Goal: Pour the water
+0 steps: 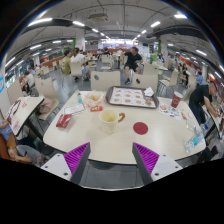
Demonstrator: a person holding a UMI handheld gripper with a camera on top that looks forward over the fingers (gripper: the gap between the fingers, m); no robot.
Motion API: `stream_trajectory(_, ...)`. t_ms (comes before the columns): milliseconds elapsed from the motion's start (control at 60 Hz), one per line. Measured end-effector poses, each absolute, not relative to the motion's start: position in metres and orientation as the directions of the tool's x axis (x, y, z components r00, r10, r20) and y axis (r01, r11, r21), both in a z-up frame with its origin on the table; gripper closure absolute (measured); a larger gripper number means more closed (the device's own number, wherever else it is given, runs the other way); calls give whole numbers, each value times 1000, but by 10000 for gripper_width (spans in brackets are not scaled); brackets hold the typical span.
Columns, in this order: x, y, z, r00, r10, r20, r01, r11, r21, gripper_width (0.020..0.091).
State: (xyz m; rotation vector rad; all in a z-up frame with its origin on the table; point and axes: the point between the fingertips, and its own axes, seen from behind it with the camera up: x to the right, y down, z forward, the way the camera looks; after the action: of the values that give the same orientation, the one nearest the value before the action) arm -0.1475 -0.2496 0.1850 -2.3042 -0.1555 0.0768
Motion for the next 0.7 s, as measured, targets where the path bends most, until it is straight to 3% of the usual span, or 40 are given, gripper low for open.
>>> stream_trajectory(183,-76,-242,170,994,107,-20,57,-664,-745,251)
stream_trajectory(700,239,-237,69,998,-30,52,20,-647,-762,251)
